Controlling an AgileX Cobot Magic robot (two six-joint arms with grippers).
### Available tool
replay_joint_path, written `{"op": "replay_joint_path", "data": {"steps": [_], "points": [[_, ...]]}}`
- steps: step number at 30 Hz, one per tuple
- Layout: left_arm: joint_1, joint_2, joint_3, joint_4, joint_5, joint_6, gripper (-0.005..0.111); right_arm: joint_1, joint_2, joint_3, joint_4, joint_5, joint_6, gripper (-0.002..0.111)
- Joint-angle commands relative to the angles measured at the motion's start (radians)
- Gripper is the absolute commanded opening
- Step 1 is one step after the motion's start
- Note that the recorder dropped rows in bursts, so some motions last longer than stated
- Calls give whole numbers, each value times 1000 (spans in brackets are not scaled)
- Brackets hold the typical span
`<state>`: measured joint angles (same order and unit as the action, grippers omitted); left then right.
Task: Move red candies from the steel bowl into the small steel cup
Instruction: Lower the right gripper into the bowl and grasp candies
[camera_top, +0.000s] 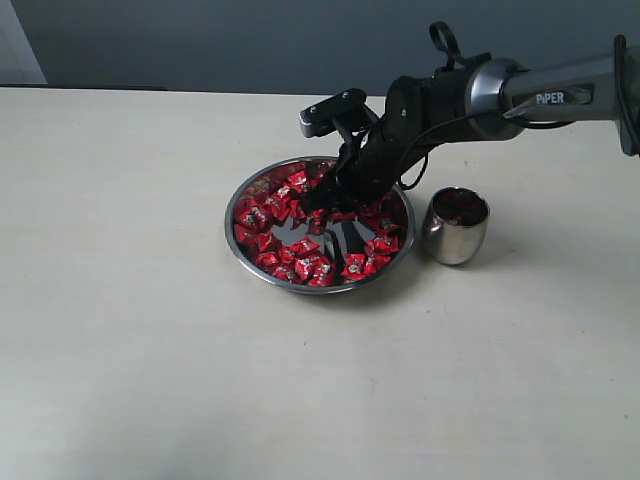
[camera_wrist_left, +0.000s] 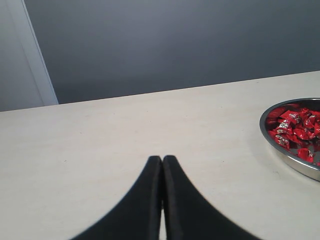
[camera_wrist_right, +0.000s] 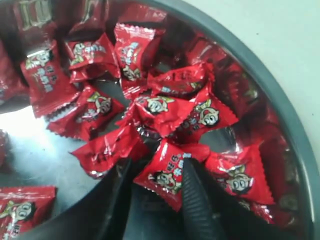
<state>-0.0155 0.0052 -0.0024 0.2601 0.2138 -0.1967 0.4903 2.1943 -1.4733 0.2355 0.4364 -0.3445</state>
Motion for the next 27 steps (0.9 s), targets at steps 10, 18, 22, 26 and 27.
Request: {"op": "replay_joint_path", "data": {"steps": [10,18,22,26,27], "points": [[-6,-5,2,-4,-6,-4,0,-1,-3,2,-20,-30,14,34],[-6,-5,2,-4,-6,-4,0,-1,-3,2,-24,-21,49,34],[-6,-5,2,-4,-6,-4,0,-1,10,2,-26,-4,65,34],[-6,-5,2,-4,-6,-4,0,-1,39,2,-26,-1,67,34],[-6,-5,2,-4,-6,-4,0,-1,45,2,-26,-4,67,34]]}}
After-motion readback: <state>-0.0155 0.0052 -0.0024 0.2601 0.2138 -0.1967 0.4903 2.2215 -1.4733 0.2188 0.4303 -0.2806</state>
